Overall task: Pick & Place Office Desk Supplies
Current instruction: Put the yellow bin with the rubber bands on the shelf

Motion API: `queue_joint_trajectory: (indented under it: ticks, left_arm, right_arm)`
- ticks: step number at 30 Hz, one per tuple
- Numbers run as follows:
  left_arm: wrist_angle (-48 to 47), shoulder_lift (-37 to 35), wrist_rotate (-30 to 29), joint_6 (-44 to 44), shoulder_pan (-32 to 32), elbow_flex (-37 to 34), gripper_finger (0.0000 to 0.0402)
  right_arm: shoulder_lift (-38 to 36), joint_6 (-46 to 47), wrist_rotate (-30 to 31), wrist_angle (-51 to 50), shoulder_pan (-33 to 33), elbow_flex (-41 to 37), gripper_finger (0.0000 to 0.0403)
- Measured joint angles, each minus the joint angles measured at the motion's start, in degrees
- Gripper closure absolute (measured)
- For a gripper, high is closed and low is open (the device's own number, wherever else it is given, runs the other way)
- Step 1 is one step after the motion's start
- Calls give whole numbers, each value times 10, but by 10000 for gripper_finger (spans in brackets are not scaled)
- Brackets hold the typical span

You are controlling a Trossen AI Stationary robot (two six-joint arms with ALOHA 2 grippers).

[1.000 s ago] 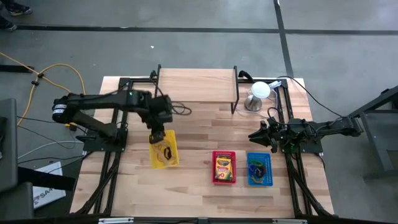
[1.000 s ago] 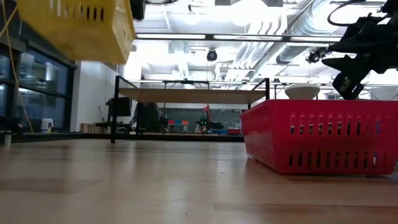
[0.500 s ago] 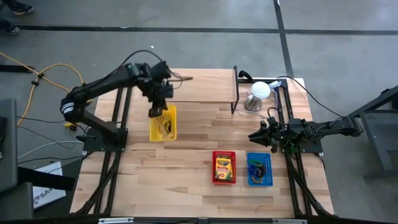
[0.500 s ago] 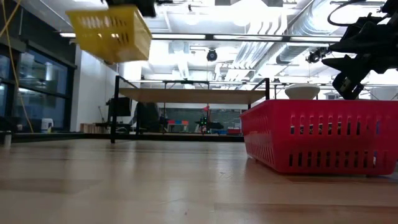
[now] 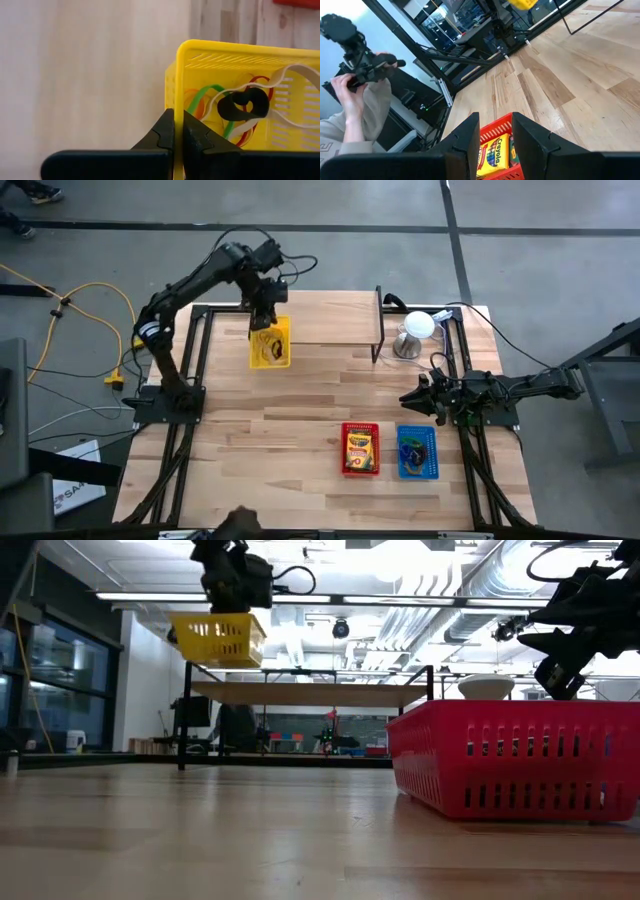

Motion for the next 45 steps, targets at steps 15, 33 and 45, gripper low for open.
queue_joint_trajectory:
  ticks: [15, 33, 45]
  left_arm:
    - [-2, 44, -19, 111, 84, 72, 400]
    - [61, 63, -19, 179, 87, 73, 400]
    - [84, 102, -32, 168, 86, 72, 383]
  right_arm:
    - [0, 0, 0, 0, 0, 0, 301]
    - [0, 0, 0, 0, 0, 0, 301]
    - [0, 0, 0, 0, 0, 0, 301]
